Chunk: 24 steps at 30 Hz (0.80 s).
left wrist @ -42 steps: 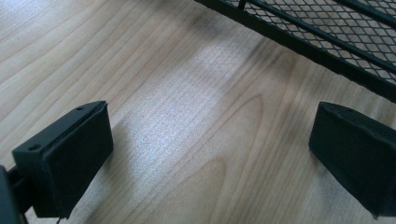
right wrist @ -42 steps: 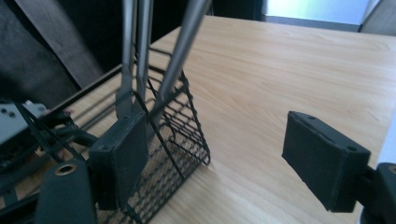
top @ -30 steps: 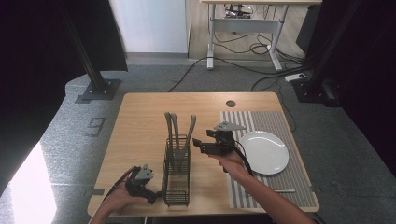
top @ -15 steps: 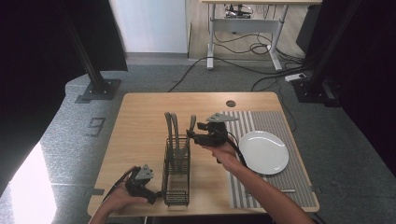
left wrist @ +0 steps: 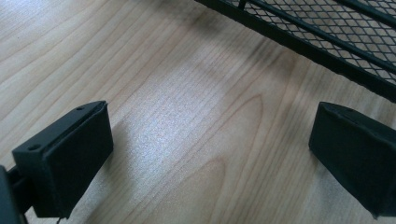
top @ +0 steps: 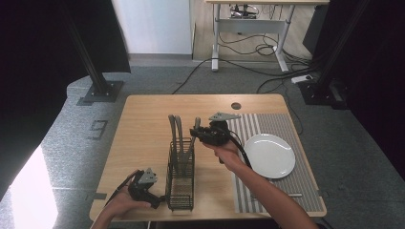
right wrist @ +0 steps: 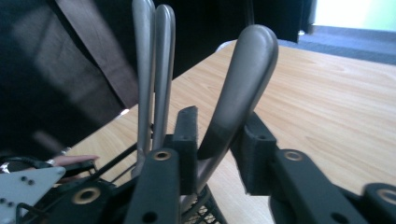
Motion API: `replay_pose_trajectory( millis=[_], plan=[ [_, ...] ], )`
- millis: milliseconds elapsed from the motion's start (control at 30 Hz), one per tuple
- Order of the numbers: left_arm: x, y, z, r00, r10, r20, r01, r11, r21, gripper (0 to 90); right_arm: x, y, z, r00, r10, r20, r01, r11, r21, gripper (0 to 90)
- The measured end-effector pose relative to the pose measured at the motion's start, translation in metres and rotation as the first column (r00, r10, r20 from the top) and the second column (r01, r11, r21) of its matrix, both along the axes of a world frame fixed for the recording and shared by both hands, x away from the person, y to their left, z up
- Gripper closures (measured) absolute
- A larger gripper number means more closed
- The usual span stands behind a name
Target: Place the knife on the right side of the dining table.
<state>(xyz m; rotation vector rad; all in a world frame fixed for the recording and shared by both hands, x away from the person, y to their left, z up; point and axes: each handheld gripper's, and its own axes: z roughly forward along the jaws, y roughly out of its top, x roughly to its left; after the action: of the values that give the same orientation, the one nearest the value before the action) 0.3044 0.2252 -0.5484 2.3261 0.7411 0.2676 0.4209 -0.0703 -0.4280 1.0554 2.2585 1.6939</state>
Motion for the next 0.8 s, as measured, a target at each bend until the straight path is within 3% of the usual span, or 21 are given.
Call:
replay_pose_trajectory(
  millis=[133,367,467,567,800],
  plan=[
    [0.0,0.0,0.0,1.0,0.0,0.0,0.0,1.0,0.0,0.0,0.004,-0.004,-0.001,0.9982,0.024,-0.055,-0.021,0.998,0.053,75.3],
    [0.0,0.0,0.0,1.0,0.001,-0.001,-0.001,1.0,-0.001,0.0,-0.001,-0.007,0.005,0.9933,0.071,-0.091,-0.056,0.986,0.155,82.4],
    [0.0,0.0,0.0,1.0,0.0,-0.001,0.0,1.0,0.0,0.0,-0.005,-0.009,0.009,0.9958,0.067,-0.064,-0.056,0.987,0.15,82.7],
    [0.0,0.0,0.0,1.0,0.001,-0.001,-0.001,1.0,0.0,0.0,-0.008,-0.014,0.016,0.997,0.061,-0.048,-0.052,0.983,0.175,82.8],
    [0.0,0.0,0.0,1.0,0.001,-0.001,-0.001,1.0,0.0,0.0,-0.02,-0.039,0.053,0.998,0.016,0.061,-0.029,0.975,0.22,82.8]
  ],
)
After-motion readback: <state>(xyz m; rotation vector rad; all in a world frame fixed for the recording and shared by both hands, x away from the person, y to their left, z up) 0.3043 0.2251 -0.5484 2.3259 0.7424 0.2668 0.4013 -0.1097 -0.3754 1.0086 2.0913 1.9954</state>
